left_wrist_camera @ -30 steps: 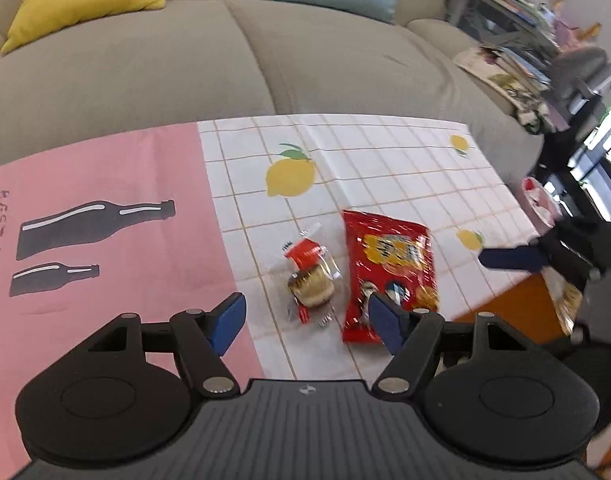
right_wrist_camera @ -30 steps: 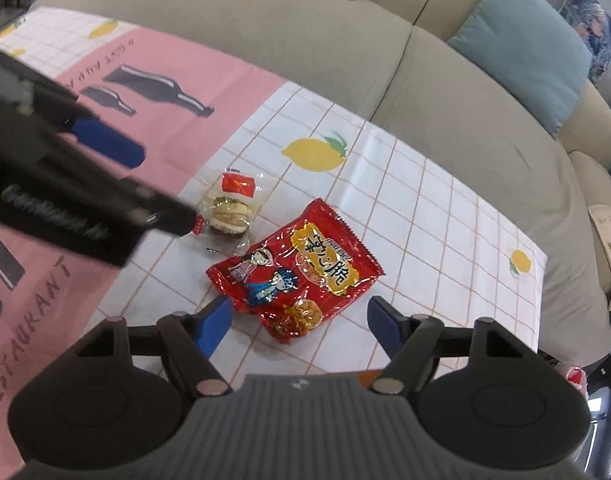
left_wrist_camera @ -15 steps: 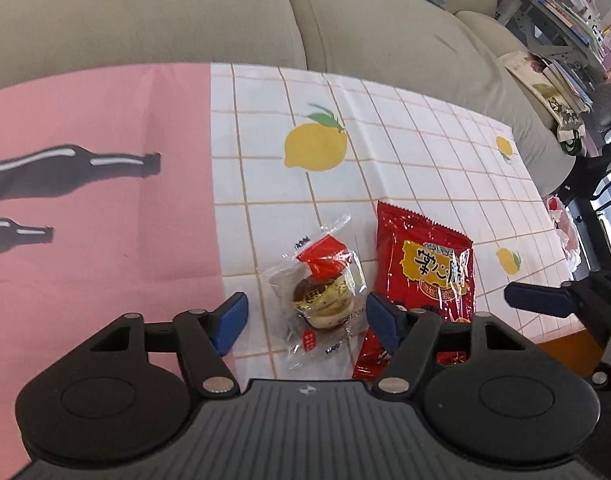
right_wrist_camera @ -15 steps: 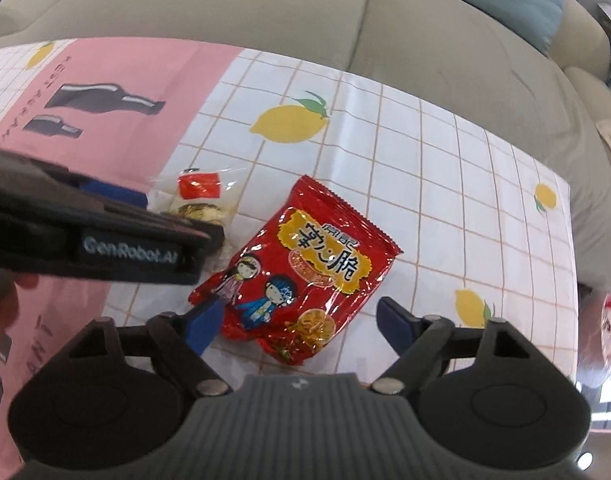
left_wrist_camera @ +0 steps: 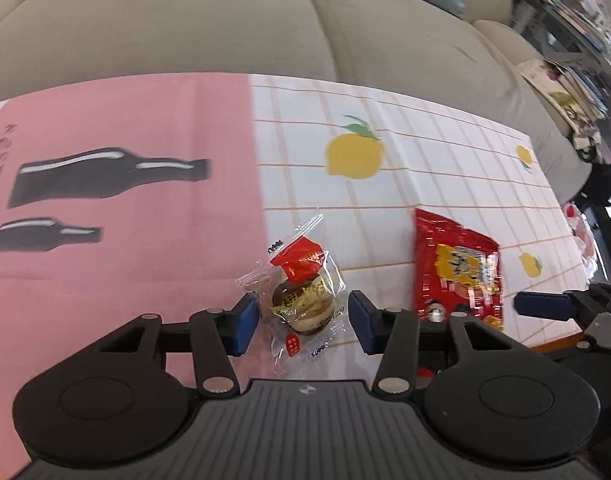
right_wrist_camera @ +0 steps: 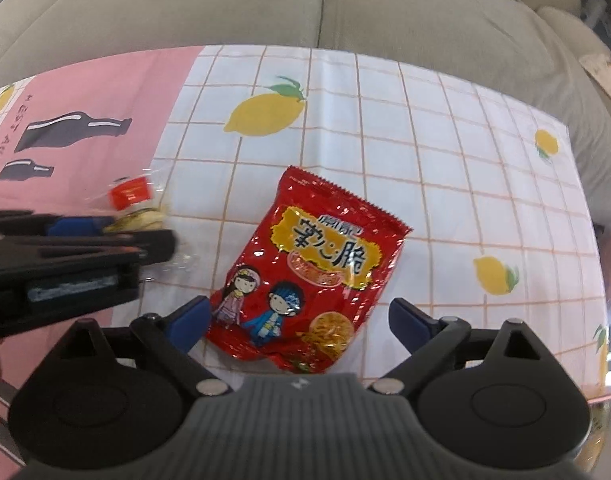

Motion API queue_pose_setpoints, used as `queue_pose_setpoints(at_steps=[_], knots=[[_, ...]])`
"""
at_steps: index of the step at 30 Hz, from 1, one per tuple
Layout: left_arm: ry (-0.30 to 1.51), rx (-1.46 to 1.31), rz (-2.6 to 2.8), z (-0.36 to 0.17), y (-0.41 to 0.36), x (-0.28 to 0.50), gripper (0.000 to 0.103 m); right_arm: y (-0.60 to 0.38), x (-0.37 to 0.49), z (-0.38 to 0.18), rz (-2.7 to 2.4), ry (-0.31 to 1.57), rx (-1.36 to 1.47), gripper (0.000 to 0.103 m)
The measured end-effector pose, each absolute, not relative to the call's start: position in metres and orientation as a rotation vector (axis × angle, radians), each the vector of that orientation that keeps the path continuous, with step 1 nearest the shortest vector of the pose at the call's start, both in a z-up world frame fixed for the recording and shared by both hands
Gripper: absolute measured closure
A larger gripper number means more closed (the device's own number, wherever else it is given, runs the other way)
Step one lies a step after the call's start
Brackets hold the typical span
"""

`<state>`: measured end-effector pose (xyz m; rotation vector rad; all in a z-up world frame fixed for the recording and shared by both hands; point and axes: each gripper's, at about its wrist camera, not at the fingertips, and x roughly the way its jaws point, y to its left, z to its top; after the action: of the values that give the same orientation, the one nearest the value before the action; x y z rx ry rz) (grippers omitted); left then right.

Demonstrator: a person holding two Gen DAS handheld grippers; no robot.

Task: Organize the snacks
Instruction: 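Lower the left tool onto the small wrapped cake while the right tool lowers onto the red chip bag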

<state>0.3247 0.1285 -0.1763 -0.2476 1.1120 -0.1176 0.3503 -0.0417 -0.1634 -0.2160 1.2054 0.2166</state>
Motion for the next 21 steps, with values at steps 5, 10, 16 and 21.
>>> queue_pose_setpoints(at_steps=[5,10,16,21], knots=[[1.137,-0.249,-0.081,-0.175,0.146,0.316,0.058,-0.031,0.35,-0.171,0.23,1.231,-0.212,0.007],[1.146,-0.247,-0.076,-0.175,0.153,0.302,0.058,-0.019,0.341,-0.167,0.268,1.191,-0.257,0.028],[1.161,-0.263,-0.068,-0.175,0.158,0.28,0.058,-0.011,0.324,-0.166,0.329,1.181,-0.286,0.047],[1.176,-0.259,-0.061,-0.173,0.162,0.261,0.059,-0.002,0.295,-0.165,0.405,1.158,-0.326,0.05]])
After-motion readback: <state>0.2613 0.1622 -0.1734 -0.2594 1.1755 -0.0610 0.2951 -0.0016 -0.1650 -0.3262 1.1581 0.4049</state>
